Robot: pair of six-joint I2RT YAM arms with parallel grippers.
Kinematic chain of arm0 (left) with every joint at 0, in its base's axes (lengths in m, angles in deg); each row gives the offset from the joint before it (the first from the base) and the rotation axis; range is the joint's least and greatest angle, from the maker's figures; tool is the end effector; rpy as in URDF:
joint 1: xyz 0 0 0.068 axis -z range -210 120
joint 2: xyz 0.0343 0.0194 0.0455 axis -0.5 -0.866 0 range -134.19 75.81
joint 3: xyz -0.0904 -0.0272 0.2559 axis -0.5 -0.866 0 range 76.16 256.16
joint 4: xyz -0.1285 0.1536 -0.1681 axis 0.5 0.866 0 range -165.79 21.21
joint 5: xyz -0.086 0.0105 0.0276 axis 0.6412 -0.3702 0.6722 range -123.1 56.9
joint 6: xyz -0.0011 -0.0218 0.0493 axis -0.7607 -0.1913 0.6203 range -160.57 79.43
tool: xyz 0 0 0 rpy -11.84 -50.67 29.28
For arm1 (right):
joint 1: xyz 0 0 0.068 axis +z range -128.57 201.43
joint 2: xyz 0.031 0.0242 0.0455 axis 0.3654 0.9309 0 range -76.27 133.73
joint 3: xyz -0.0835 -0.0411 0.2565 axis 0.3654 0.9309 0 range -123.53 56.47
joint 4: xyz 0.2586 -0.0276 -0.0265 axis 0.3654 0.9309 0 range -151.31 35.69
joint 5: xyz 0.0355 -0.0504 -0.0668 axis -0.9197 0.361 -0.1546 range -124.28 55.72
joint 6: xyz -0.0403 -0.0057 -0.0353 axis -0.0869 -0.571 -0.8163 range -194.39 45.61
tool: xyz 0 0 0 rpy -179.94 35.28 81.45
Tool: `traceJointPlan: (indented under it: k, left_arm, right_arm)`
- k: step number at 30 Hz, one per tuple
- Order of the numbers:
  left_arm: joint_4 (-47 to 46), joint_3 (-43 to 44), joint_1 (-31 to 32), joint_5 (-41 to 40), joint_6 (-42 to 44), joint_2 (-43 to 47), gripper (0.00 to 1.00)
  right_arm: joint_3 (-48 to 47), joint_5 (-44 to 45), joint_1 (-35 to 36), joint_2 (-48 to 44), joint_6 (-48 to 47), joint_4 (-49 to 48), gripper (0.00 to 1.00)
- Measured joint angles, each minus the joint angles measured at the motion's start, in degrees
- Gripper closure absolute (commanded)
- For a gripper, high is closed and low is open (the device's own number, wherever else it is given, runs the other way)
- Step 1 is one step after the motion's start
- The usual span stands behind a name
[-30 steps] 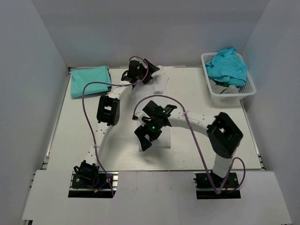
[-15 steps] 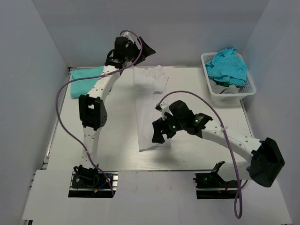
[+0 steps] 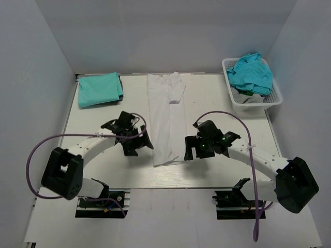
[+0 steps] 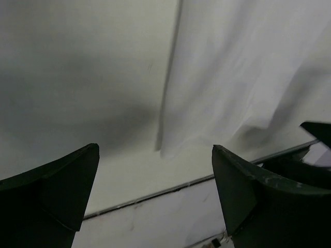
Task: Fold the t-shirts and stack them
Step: Rotate the tshirt 90 degrees, then grab the bottom of the folded rectangular tshirt with both arms
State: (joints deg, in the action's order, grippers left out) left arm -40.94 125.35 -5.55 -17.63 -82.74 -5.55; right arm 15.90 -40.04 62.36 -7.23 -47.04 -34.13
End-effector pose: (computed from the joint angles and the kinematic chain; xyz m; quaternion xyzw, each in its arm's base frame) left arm 0.2346 -0.1170 0.1950 -0.1231 0.9636 -0.2186 0.0925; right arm 0.1724 0.1541 0.2058 -0.1275 0.9458 0.2052 0.2172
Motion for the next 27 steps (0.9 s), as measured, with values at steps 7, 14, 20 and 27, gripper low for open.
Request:
traceJointPlan:
  k: [7,14,20,27]
  left_arm:
    - [-2.1,-7.78,6.91,3.65,-3.13,4.22,0.18]
    - [-5.18,-6.58,10.88,3.98,-3.63,-5.14,0.48]
    - [-5.07,-5.95,12.41,4.96,-3.72,-7.45,0.52]
    - [-4.59,-4.74,13.29,3.72,-4.44,-9.42,0.92]
  right_arm:
    - [-0.74,-5.35,-0.87,8.94,0.31,-1.66,0.14]
    - [-2.86,-8.13,-1.49,14.71,0.98,-2.1,0.4]
    - [-4.31,-7.91,-1.73,16.24,1.66,-2.29,0.45]
    - [-5.09,-8.74,-1.97,20.39,1.92,-2.78,0.83]
